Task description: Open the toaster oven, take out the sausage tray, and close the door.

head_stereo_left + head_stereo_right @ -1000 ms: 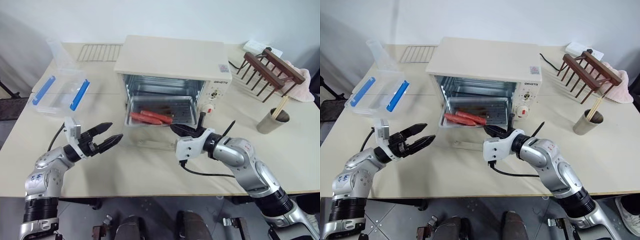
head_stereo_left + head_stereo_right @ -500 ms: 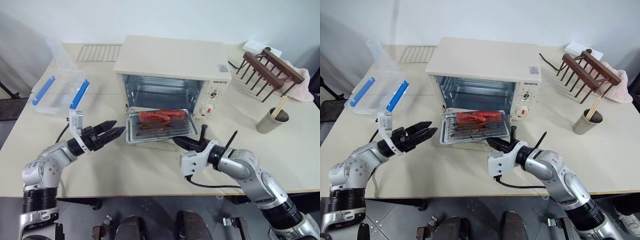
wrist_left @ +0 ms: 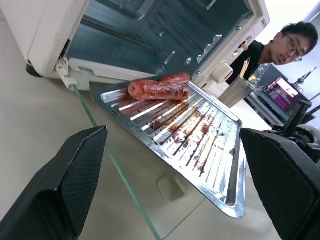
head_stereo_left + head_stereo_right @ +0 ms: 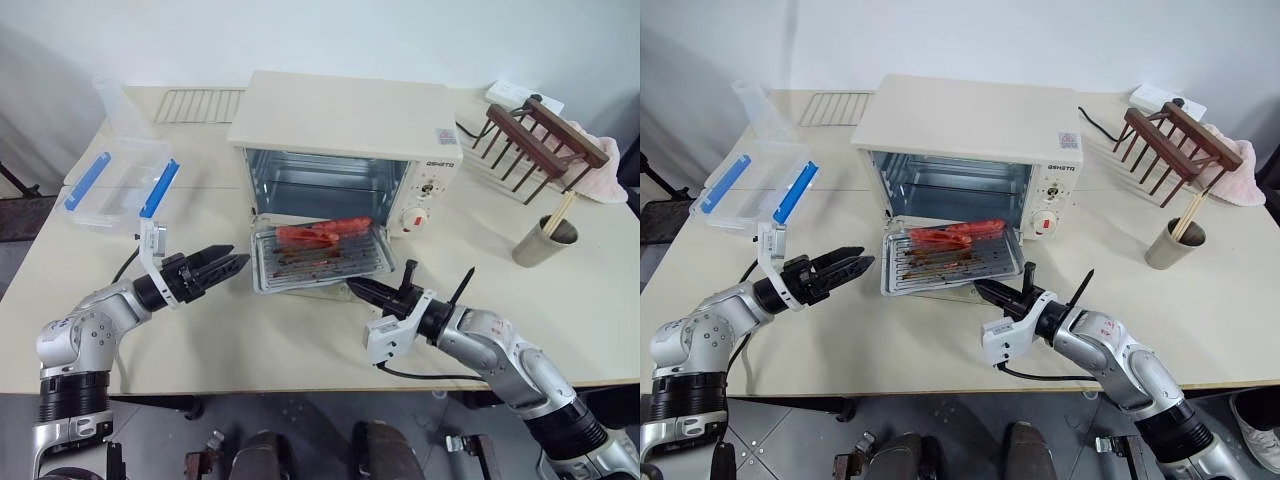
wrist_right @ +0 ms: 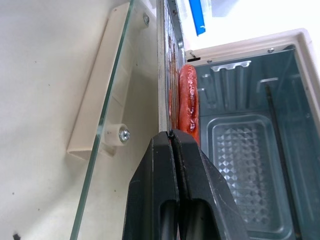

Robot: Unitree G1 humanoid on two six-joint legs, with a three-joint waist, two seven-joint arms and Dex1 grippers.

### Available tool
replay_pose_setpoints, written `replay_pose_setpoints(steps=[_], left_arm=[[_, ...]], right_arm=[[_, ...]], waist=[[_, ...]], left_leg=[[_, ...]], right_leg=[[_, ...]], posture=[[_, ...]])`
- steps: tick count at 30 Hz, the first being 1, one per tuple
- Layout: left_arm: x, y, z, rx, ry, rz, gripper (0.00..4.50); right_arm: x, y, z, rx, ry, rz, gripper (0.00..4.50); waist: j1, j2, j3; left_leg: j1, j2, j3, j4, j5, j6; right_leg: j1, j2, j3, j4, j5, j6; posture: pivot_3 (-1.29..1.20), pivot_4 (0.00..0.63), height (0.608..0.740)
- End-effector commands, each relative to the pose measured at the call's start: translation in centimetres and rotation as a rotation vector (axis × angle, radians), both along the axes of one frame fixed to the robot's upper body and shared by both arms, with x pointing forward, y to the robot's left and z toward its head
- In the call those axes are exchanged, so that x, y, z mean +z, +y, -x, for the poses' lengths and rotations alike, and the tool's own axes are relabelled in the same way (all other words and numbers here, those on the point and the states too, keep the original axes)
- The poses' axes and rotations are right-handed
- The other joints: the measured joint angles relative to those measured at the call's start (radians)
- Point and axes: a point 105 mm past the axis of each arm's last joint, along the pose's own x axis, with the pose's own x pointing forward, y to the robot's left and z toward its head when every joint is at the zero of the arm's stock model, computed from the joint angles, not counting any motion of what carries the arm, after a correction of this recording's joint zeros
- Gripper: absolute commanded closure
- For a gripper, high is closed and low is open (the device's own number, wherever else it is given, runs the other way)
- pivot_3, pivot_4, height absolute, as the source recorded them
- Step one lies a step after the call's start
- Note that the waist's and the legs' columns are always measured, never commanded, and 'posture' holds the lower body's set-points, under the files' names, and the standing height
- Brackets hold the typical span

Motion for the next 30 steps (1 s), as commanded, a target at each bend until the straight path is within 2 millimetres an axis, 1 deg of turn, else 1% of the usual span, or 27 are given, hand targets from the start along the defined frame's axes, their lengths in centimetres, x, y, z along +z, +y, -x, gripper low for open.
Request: replay_pose_setpoints(steps=[1, 7, 11, 15, 19, 25, 30], left_arm=[[1.2, 0.3, 0.2, -0.009, 0.039, 0.02, 0.0], [2.3, 0.2, -0.4, -0.006, 0.137, 0.093, 0.0], [1.9, -0.1, -0.7, -0.008, 0.263, 0.104, 0.0], [1.9, -0.5, -0.9, -0.024, 0.319, 0.135, 0.0], [1.2, -1.1, -0.7, -0.06, 0.439, 0.113, 0.0], [1.8, -1.9, -0.4, -0.133, 0.51, 0.187, 0.0], [1.8, -2.9, -1.3, -0.148, 0.555, 0.22, 0.0]], right_arm=[[1.7, 0.4, 0.2, 0.03, -0.083, -0.05, 4.49], [2.7, 0.6, 0.2, 0.058, -0.117, -0.075, 4.49], [3.0, 0.7, 0.2, 0.069, -0.13, -0.084, 4.49], [3.0, 0.7, 0.2, 0.073, -0.131, -0.081, 4.49], [2.9, 0.7, 0.2, 0.075, -0.129, -0.077, 4.49], [2.7, 0.6, 0.3, 0.076, -0.125, -0.077, 4.49], [2.3, 0.6, 0.4, 0.086, -0.113, -0.069, 4.49]], waist=[[0.0, 0.0, 0.0], [0.0, 0.0, 0.0], [0.0, 0.0, 0.0], [0.0, 0.0, 0.0], [0.0, 0.0, 0.0], [0.0, 0.0, 0.0], [0.002, 0.0, 0.0]], left_leg=[[0.0, 0.0, 0.0, 0.0, 0.0, 0.0], [0.0, 0.0, 0.0, 0.0, 0.0, 0.0], [0.0, 0.0, 0.0, 0.0, 0.0, 0.0], [0.0, 0.0, 0.0, 0.0, 0.0, 0.0], [0.001, 0.0, 0.0, 0.0, 0.0, 0.0], [0.001, 0.0, 0.0, 0.0, 0.0, 0.0], [0.001, -0.001, 0.0, 0.001, 0.0, -0.001]], right_leg=[[0.0, 0.0, 0.0, 0.0, 0.0, 0.0], [0.0, 0.0, 0.001, 0.0, 0.0, 0.0], [0.0, 0.0, 0.001, 0.0, 0.0, 0.0], [0.0, 0.0, 0.001, 0.001, 0.0, 0.0], [0.0, 0.0, 0.001, 0.001, 0.0, 0.0], [0.0, 0.0, 0.001, 0.002, 0.0, 0.0], [0.001, 0.0, 0.001, 0.002, 0.0, 0.0]], posture=[[0.0, 0.15, 0.74], [0.0, 0.15, 0.74], [0.0, 0.15, 0.74], [0.0, 0.15, 0.74], [0.0, 0.15, 0.74], [0.0, 0.15, 0.74], [0.0, 0.15, 0.74]])
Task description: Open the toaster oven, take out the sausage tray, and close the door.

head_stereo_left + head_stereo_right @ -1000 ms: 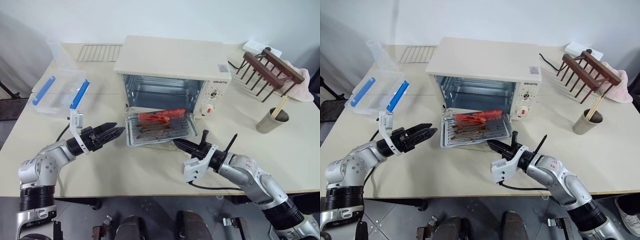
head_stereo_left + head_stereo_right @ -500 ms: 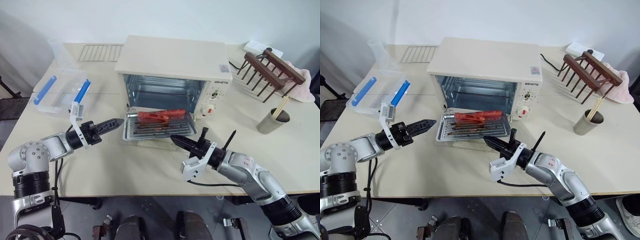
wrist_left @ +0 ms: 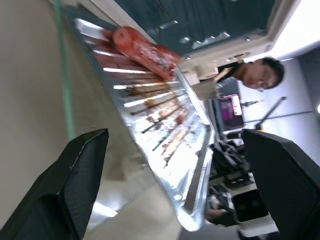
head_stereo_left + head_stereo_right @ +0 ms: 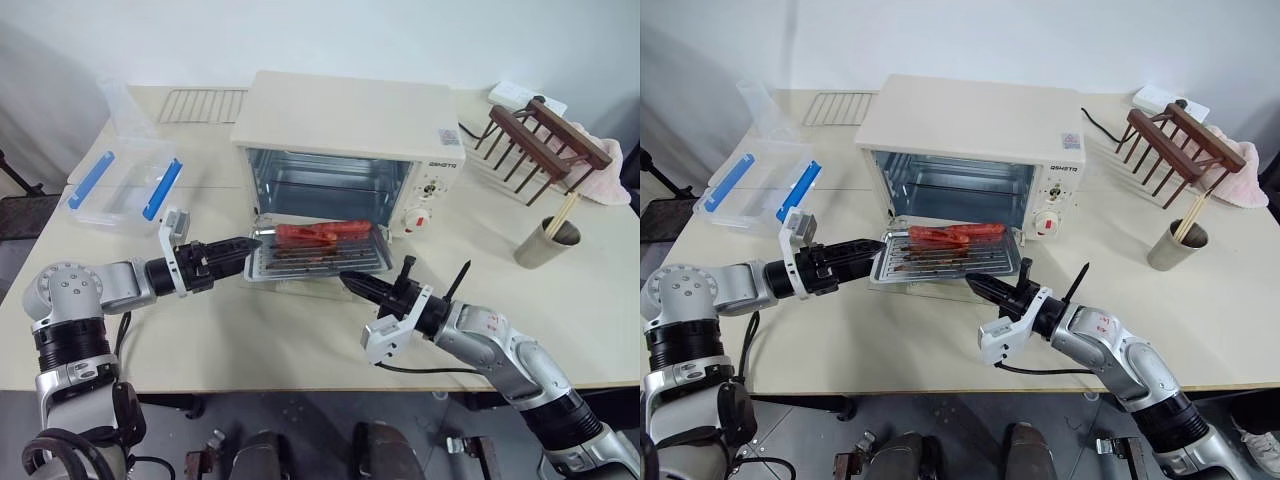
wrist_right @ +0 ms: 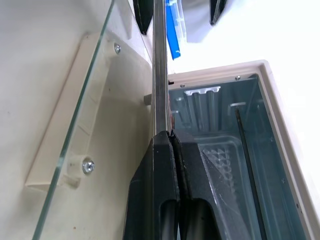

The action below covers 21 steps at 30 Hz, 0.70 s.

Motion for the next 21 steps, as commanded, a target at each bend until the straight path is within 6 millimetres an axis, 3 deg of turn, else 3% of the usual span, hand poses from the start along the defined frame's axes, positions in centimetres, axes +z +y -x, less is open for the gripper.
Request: replay_pose_setpoints(steps=[1, 14, 21], left_arm=[[0.7, -0.5, -0.7, -0.002, 0.011, 0.036, 0.0], [-0.9, -3.0, -1.7, -0.087, 0.203, 0.09, 0.0], [-1.4, -3.3, -0.7, -0.153, 0.236, 0.083, 2.1]], right_arm=[[0.9, -0.3, 0.1, 0.01, -0.028, -0.03, 4.49], [0.3, -0.8, 0.2, 0.011, -0.009, -0.013, 4.49], [0.2, -1.1, 0.1, -0.001, -0.007, -0.008, 4.5]], waist=[[0.0, 0.0, 0.0], [0.001, -0.001, 0.0], [0.0, -0.001, 0.0]], left_leg=[[0.0, 0.0, 0.0, 0.0, 0.0, 0.0], [0.002, 0.0, 0.0, 0.0, 0.0, 0.0], [0.002, 0.0, 0.0, 0.001, 0.0, 0.0]], right_leg=[[0.0, 0.0, 0.0, 0.0, 0.0, 0.0], [0.001, 0.0, 0.001, 0.003, 0.0, 0.0], [0.001, 0.0, 0.001, 0.004, 0.0, 0.0]], posture=[[0.0, 0.15, 0.74], [0.0, 0.15, 0.74], [0.0, 0.15, 0.74]])
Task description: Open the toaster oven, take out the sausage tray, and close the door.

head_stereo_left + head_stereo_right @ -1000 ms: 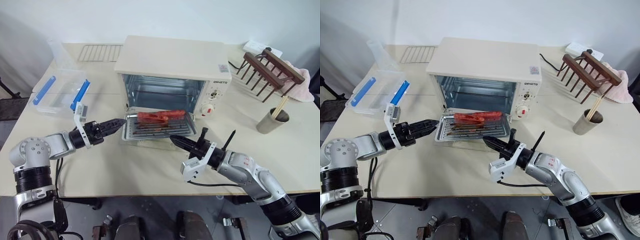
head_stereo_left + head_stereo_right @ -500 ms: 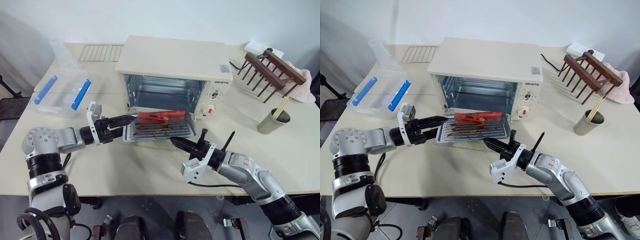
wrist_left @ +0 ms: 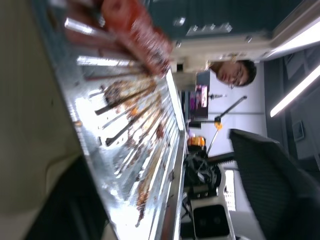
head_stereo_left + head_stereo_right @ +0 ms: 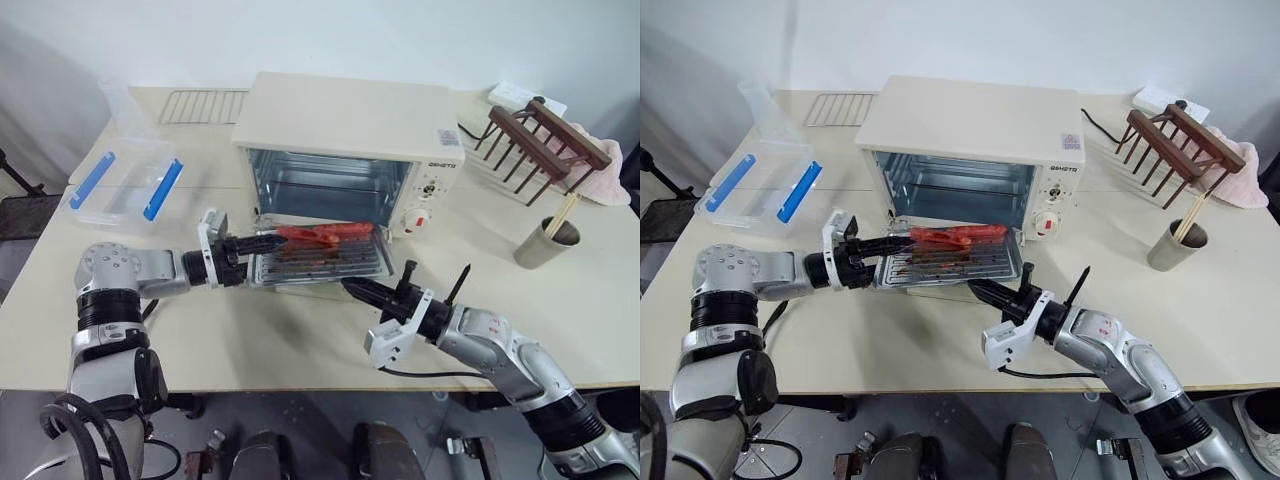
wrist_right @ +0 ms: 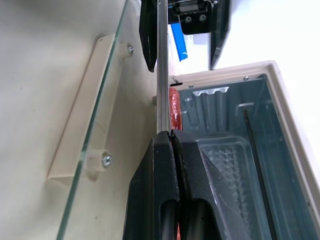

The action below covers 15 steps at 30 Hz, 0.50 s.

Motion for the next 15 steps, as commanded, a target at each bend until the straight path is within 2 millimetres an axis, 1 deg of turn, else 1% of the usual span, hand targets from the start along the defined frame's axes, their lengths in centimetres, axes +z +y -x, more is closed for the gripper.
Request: replay_pose_setpoints(steps=[1, 8, 15], left_arm=[[0.1, 0.0, 0.6, -0.031, 0.011, 0.029, 2.41], [0.8, 0.6, 0.8, -0.032, 0.008, 0.063, 4.48], [1.1, 0.8, 1.6, -0.05, -0.001, 0.107, 4.48]], right_arm=[[0.9, -0.7, 0.0, -0.009, -0.03, -0.019, 4.5], [0.9, -0.9, 0.0, -0.011, -0.033, -0.02, 4.5], [1.3, -1.4, -0.1, -0.007, -0.038, -0.023, 4.5]], waist=[[0.0, 0.0, 0.0], [-0.001, 0.0, 0.0], [-0.001, 0.0, 0.0]], left_leg=[[0.0, 0.0, 0.0, 0.0, 0.0, 0.0], [0.0, 0.0, 0.0, 0.0, 0.0, 0.0], [0.0, 0.0, 0.0, 0.0, 0.0, 0.0]], right_leg=[[0.0, 0.0, 0.0, 0.0, 0.0, 0.0], [0.0, 0.0, 0.0, 0.0, 0.0, 0.0], [0.0, 0.0, 0.0, 0.0, 0.0, 0.0]], posture=[[0.0, 0.15, 0.74], [0.0, 0.15, 0.74], [0.0, 0.15, 0.74]])
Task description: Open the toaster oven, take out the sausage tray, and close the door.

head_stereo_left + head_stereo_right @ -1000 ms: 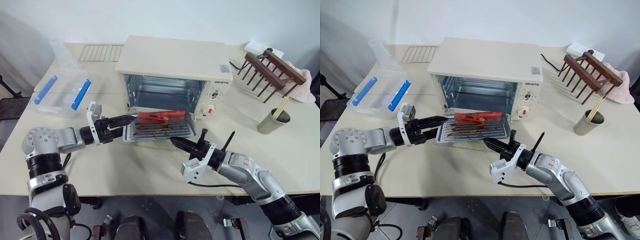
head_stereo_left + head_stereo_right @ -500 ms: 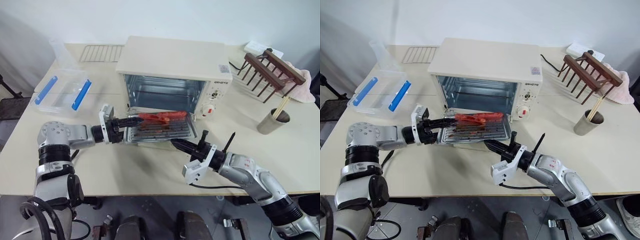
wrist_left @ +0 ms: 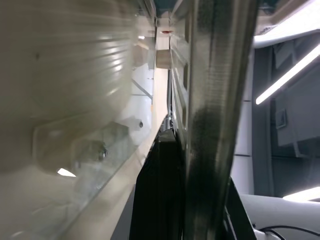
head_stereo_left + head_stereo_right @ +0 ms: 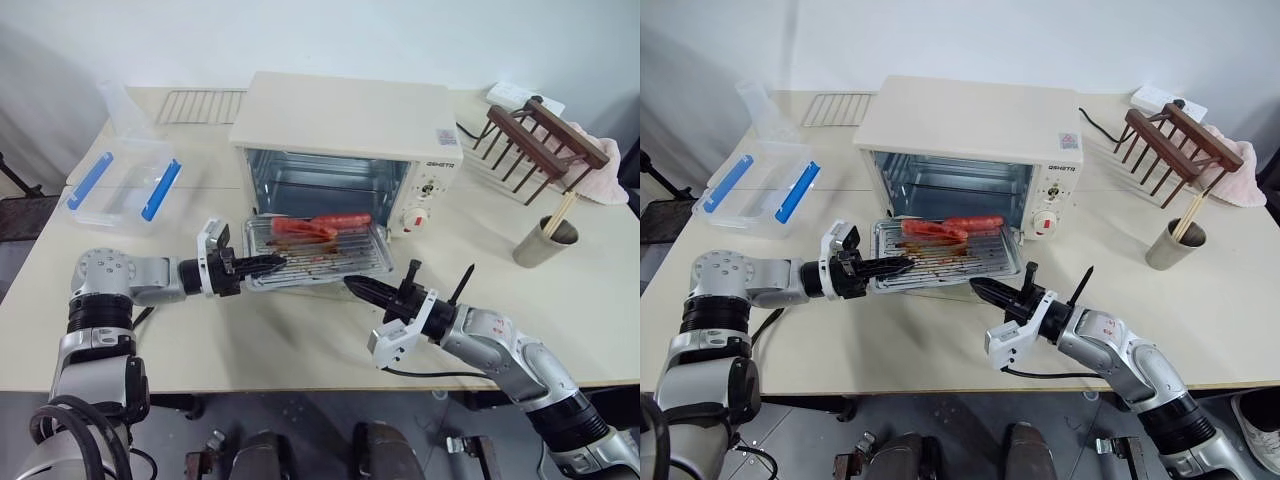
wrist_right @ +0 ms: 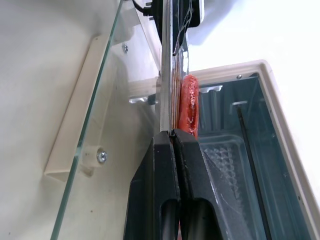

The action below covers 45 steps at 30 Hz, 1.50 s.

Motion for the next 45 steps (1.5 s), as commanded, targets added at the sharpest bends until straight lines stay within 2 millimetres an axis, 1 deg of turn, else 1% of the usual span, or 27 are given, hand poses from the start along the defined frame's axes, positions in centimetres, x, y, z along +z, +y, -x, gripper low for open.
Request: replay_pose_setpoints(steps=[1, 7, 8, 10, 11, 12, 13, 14, 15, 16, 19, 21, 22, 23, 26, 28, 30, 33, 35, 37, 39, 41, 42, 43, 44, 45], left_arm=[[1.0, 0.6, 0.4, 0.007, -0.032, 0.044, 4.48], [1.0, 1.7, 1.2, 0.032, -0.029, 0.085, 4.48], [1.0, 2.0, 1.4, 0.039, -0.03, 0.091, 4.5], [1.3, 3.0, 2.0, 0.059, -0.039, 0.128, 4.5], [1.4, 3.4, 2.3, 0.067, -0.047, 0.144, 4.5], [1.6, 3.8, 2.6, 0.075, -0.056, 0.159, 4.5], [1.6, 4.3, 3.0, 0.085, -0.062, 0.167, 4.5], [1.6, 4.9, 3.5, 0.105, -0.072, 0.184, 4.5], [1.6, 5.7, 3.9, 0.13, -0.078, 0.201, 4.5], [1.6, 6.2, 4.2, 0.146, -0.084, 0.212, 4.5], [0.7, 8.1, 5.9, 0.23, -0.091, 0.203, 4.5], [0.0, 9.2, 7.3, 0.288, -0.094, 0.184, 4.5], [-0.4, 9.6, 7.9, 0.318, -0.098, 0.174, 4.5], [-0.6, 9.8, 8.4, 0.349, -0.108, 0.169, 4.5], [-0.5, 10.7, 9.6, 0.469, -0.191, 0.188, 4.5], [-0.8, 10.9, 10.3, 0.528, -0.21, 0.18, 4.5], [-1.0, 11.4, 11.3, 0.616, -0.245, 0.194, 4.5], [-0.9, 12.4, 12.5, 0.775, -0.289, 0.237, 4.5], [-1.0, 13.1, 13.0, 0.867, -0.296, 0.261, 4.5], [-1.2, 13.7, 13.3, 0.946, -0.3, 0.279, 4.5], [-1.5, 14.3, 13.2, 1.026, -0.295, 0.3, 4.5], [-1.5, 14.7, 13.1, 1.072, -0.296, 0.303, 4.5], [-1.6, 15.0, 12.9, 1.096, -0.291, 0.303, 4.5], [-1.6, 15.5, 12.4, 1.128, -0.286, 0.303, 4.5], [-1.5, 15.7, 11.7, 1.141, -0.277, 0.31, 4.5], [-1.5, 15.9, 11.2, 1.148, -0.27, 0.314, 4.5]], right_arm=[[1.0, -1.2, -0.3, -0.02, -0.011, -0.008, 4.5], [0.7, -1.7, 0.7, 0.02, 0.148, -0.06, 4.5], [0.7, -2.0, 0.8, 0.015, 0.17, -0.071, 4.3], [0.8, -2.9, 1.0, 0.005, 0.205, -0.08, 3.86], [1.0, -3.3, 1.1, 0.001, 0.209, -0.081, 3.24], [1.0, -3.8, 1.1, -0.006, 0.221, -0.086, 3.24], [1.1, -4.2, 1.2, -0.008, 0.239, -0.095, 2.91], [1.5, -4.6, 1.3, -0.002, 0.237, -0.123, 2.62], [1.8, -5.1, 1.4, -0.003, 0.248, -0.147, 2.22], [1.9, -5.4, 1.4, -0.002, 0.254, -0.162, 1.98], [1.7, -7.1, 1.2, -0.025, 0.287, -0.166, 1.04], [1.1, -8.6, 0.5, -0.071, 0.306, -0.157, 0.48], [0.9, -9.2, 0.2, -0.089, 0.318, -0.164, 0.05], [0.8, -9.7, -0.1, -0.102, 0.327, -0.169, 0.02], [0.3, -10.9, -1.2, -0.158, 0.402, -0.247, 0.02], [-0.2, -11.7, -1.8, -0.198, 0.46, -0.289, 0.02], [-1.2, -12.2, -2.2, -0.214, 0.571, -0.342, 0.02], [-1.9, -12.6, -2.6, -0.225, 0.729, -0.512, 0.57], [-2.6, -12.7, -2.7, -0.227, 0.803, -0.56, 1.24], [-2.9, -12.3, -2.6, -0.209, 0.861, -0.584, 1.86], [-3.4, -11.9, -2.6, -0.193, 0.949, -0.616, 2.53], [-3.7, -11.5, -2.5, -0.179, 1.0, -0.625, 3.19], [-3.6, -11.3, -2.4, -0.162, 1.002, -0.626, 3.58], [-3.6, -10.7, -2.6, -0.14, 1.032, -0.638, 3.83], [-4.0, -10.1, -2.7, -0.13, 1.08, -0.633, 4.25], [-4.3, -9.6, -2.8, -0.124, 1.115, -0.628, 4.44]], waist=[[0.0, 0.0, 0.0], [0.0, 0.0, 0.0], [-0.001, 0.0, 0.0], [-0.003, 0.0, 0.0], [-0.003, 0.0, 0.0], [-0.002, 0.0, 0.0], [-0.002, 0.0, 0.0], [-0.001, 0.0, 0.0], [-0.001, 0.0, 0.0], [-0.001, 0.0, 0.0], [-0.004, 0.0, 0.0], [-0.006, 0.0, 0.0], [-0.005, 0.0, 0.0], [-0.005, 0.0, 0.0], [0.0, 0.0, 0.0], [0.0, -0.001, 0.0], [0.0, 0.0, 0.0], [0.0, 0.0, 0.0], [0.0, 0.0, 0.0], [0.001, 0.0, 0.0], [0.002, 0.0, 0.0], [0.003, 0.0, 0.0], [0.003, 0.0, 0.0], [0.003, 0.0, 0.0], [0.003, 0.0, 0.0], [0.002, 0.0, 0.0]], left_leg=[[0.0, 0.0, 0.0, 0.0, 0.0, 0.0], [0.0, 0.0, -0.001, 0.0, 0.0, 0.0], [0.0, 0.0, -0.001, 0.0, 0.0, 0.0], [0.0, 0.0, -0.001, 0.0, 0.0, 0.0], [0.0, 0.0, -0.001, 0.0, 0.0, 0.0], [0.001, 0.0, -0.001, 0.0, 0.0, 0.0], [0.001, 0.0, -0.001, 0.0, 0.0, 0.0], [0.001, 0.0, -0.001, 0.0, 0.0, 0.0], [0.001, 0.0, -0.001, 0.0, 0.0, 0.0], [0.001, 0.0, -0.001, 0.0, 0.0, 0.0], [0.001, 0.001, -0.001, 0.0, 0.0, 0.0], [0.002, 0.001, -0.001, 0.0, 0.0, 0.0], [0.002, 0.001, -0.001, 0.0, 0.0, 0.0], [0.002, 0.002, -0.001, 0.0, 0.0, 0.0], [0.002, 0.003, -0.001, 0.0, 0.0, 0.0], [0.002, 0.003, -0.001, 0.0, 0.0, 0.0], [0.002, 0.003, -0.002, 0.0, 0.0, 0.0], [0.002, 0.003, -0.002, 0.0, 0.0, 0.0], [0.002, 0.004, -0.002, 0.0, 0.0, 0.001], [0.002, 0.003, -0.002, 0.0, 0.0, 0.001], [0.002, 0.003, -0.002, 0.0, 0.0, 0.001], [0.002, 0.003, -0.002, 0.0, 0.0, 0.002], [0.002, 0.002, -0.002, 0.0, 0.0, 0.002], [0.002, 0.001, -0.002, 0.0, 0.0, 0.002], [0.002, 0.001, -0.002, 0.0, 0.0, 0.002], [0.002, 0.001, -0.002, 0.0, 0.0, 0.003]], right_leg=[[0.0, 0.0, 0.0, 0.0, 0.0, 0.0], [0.0, 0.0, 0.0, 0.0, 0.0, 0.0], [0.0, 0.0, 0.0, 0.0, 0.0, 0.0], [0.0, 0.0, 0.001, 0.0, 0.0, 0.0], [0.0, 0.0, 0.001, 0.0, 0.0, 0.0], [0.0, 0.0, 0.001, 0.0, 0.0, 0.0], [0.0, 0.0, 0.001, 0.0, 0.0, 0.0], [0.0, -0.001, 0.001, 0.0, 0.0, 0.0], [0.0, -0.001, 0.001, 0.0, 0.0, 0.0], [0.001, -0.001, 0.001, 0.0, 0.0, 0.0], [0.0, -0.001, 0.002, 0.0, 0.0, 0.0], [0.001, -0.001, 0.002, 0.0, 0.0, 0.0], [0.001, -0.001, 0.003, 0.0, 0.0, 0.0], [0.001, -0.002, 0.003, 0.0, 0.0, -0.001], [0.001, -0.002, 0.004, -0.002, -0.001, -0.001], [0.002, -0.003, 0.006, -0.005, -0.001, -0.001], [0.002, -0.002, 0.006, -0.006, -0.001, -0.001], [0.002, -0.002, 0.006, -0.007, -0.001, -0.001], [0.003, -0.002, 0.006, -0.007, -0.001, -0.001], [0.003, -0.002, 0.006, -0.007, -0.001, -0.002], [0.003, -0.002, 0.006, -0.008, -0.001, -0.002], [0.004, -0.002, 0.006, -0.009, -0.001, -0.002], [0.004, -0.002, 0.005, -0.009, -0.001, -0.002], [0.004, -0.002, 0.005, -0.009, -0.001, -0.002], [0.004, -0.002, 0.005, -0.01, -0.001, -0.002], [0.004, -0.002, 0.005, -0.01, -0.001, -0.002]], posture=[[0.0, 0.15, 0.74], [0.0, 0.15, 0.74], [0.0, 0.15, 0.74], [0.0, 0.15, 0.74], [0.0, 0.15, 0.74], [0.0, 0.15, 0.74], [0.0, 0.15, 0.74], [0.0, 0.15, 0.74], [0.0, 0.15, 0.74], [0.0, 0.15, 0.74], [0.0, 0.15, 0.74], [0.0, 0.15, 0.74], [0.0, 0.15, 0.74], [0.0, 0.15, 0.74], [0.0, 0.15, 0.74], [0.0, 0.15, 0.74], [0.0, 0.15, 0.74], [0.0, 0.15, 0.74], [0.0, 0.15, 0.74], [0.0, 0.15, 0.74], [0.0, 0.15, 0.74], [0.0, 0.15, 0.74], [0.0, 0.15, 0.74], [0.0, 0.15, 0.74], [0.0, 0.15, 0.74], [0.0, 0.15, 0.74]])
